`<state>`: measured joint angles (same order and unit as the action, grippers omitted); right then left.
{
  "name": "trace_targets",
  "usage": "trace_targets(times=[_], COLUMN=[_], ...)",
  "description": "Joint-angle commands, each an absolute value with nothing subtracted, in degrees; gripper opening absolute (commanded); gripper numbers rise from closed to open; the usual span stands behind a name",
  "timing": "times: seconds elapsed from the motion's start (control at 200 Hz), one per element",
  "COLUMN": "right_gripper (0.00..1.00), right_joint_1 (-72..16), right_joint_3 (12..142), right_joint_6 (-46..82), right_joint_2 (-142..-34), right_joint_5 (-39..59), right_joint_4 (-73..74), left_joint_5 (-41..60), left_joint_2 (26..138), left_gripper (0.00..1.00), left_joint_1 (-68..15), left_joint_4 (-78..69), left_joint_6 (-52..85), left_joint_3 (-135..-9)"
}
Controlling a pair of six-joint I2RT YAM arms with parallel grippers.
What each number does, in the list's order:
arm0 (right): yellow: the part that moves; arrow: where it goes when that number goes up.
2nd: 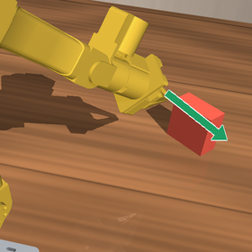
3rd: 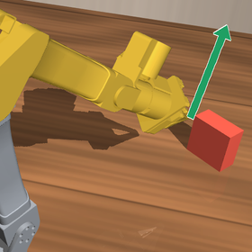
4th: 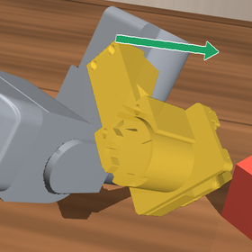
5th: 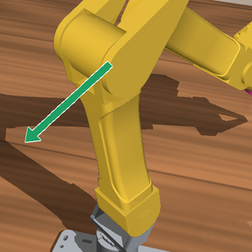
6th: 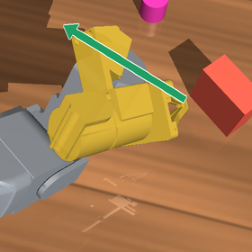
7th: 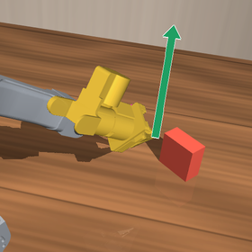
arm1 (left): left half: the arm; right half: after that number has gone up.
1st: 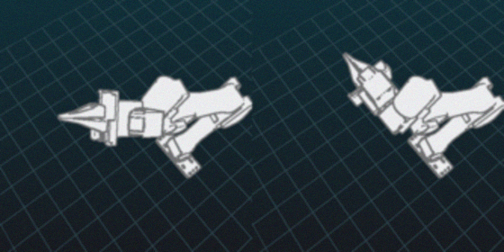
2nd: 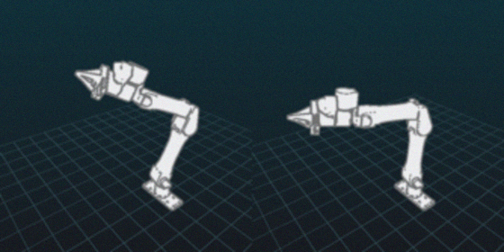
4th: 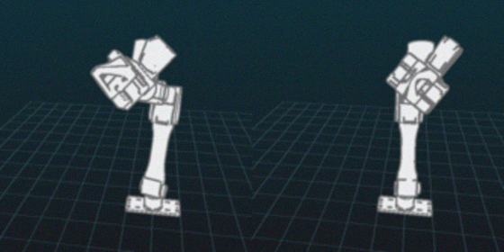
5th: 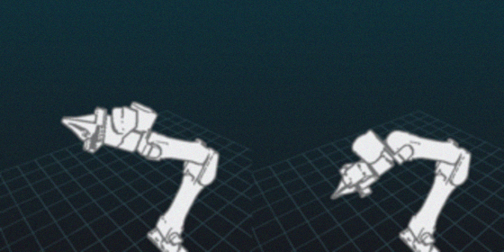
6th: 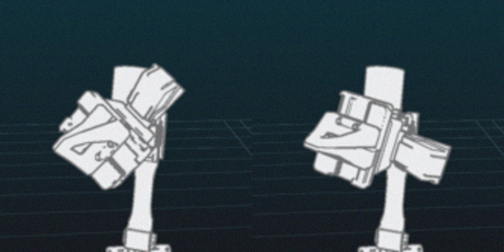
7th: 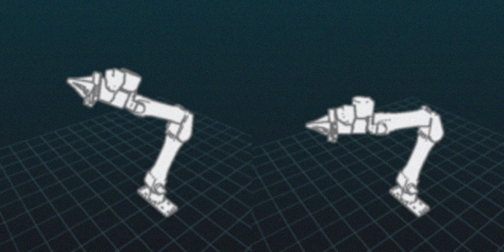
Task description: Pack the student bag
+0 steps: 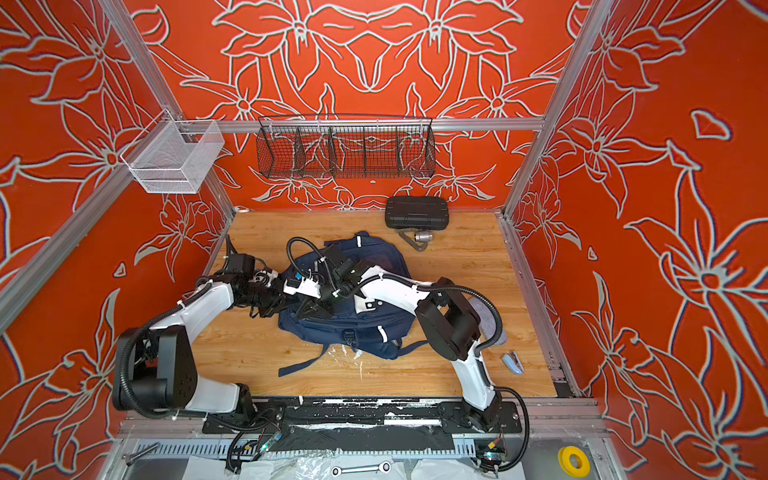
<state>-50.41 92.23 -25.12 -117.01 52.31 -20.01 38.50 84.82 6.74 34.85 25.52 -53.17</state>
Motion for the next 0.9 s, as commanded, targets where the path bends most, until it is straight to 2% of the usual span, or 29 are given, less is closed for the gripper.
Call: trace_targets(times=[0.0, 0.29, 0.595, 0.896], right_gripper=[0.00, 0.00, 0.00, 0.00], right_joint_1=[-50.9, -51.0, -50.7, -49.9], right_joint_3=[94.2, 91.7, 89.0, 84.2], right_joint_6=[-33.8, -45.1, -51.9, -53.3], right_joint_2=[-115.3, -113.1, -112.6, -111.2], right_joint_5=[58.9, 55.2, 55.1, 50.5], right_joint_4=[-30.1, -43.3, -52.1, -57.3], left_joint_5=[33.9, 31.9, 30.6, 29.8], left_joint_2=[89.7, 102.8, 109.3, 110.6], left_gripper=[0.00, 0.00, 0.00, 0.00], left_joint_1=[7.5, 10.5, 12.7, 13.2], left_joint_4=[38.0, 47.0, 51.0, 51.2], left_joint_6=[17.3, 8.2, 4.4, 3.9], left_joint_3=[-60.8, -77.1, -90.3, -92.6])
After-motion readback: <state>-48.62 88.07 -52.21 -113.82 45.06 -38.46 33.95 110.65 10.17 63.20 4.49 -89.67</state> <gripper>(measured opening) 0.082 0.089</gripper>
